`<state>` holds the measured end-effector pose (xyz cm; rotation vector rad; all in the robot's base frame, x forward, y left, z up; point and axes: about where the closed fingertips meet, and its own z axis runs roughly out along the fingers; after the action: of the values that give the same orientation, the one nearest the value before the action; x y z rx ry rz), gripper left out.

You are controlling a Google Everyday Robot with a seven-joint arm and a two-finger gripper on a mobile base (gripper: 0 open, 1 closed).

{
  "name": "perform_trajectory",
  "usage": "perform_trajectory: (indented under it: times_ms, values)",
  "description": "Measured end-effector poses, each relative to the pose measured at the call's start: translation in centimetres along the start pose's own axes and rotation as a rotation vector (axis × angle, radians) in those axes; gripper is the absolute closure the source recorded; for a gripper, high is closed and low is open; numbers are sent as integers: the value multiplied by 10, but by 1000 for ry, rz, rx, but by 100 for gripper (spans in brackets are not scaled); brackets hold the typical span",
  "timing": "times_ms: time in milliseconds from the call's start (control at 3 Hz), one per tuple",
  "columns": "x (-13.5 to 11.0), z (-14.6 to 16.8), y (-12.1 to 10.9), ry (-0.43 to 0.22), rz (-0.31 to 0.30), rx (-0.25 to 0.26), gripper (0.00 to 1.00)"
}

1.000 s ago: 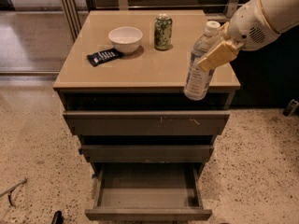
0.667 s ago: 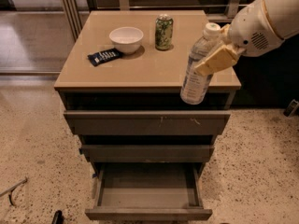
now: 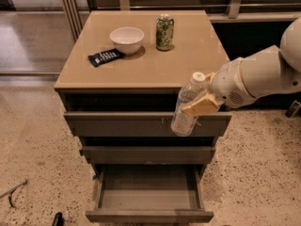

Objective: Place blue plastic bottle into bottom drawer

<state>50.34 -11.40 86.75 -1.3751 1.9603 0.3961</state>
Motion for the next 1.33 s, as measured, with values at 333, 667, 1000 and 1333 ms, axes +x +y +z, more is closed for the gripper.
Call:
perform_trajectory:
  times_ms: [333,667,1000,1333]
  values:
    - [5,7,4,4,4,-2,100]
    - [9,13,5,19,-29,0,100]
    - [37,40,6,57,-97,14,100]
    - [75,79,3,77,-130,31,100]
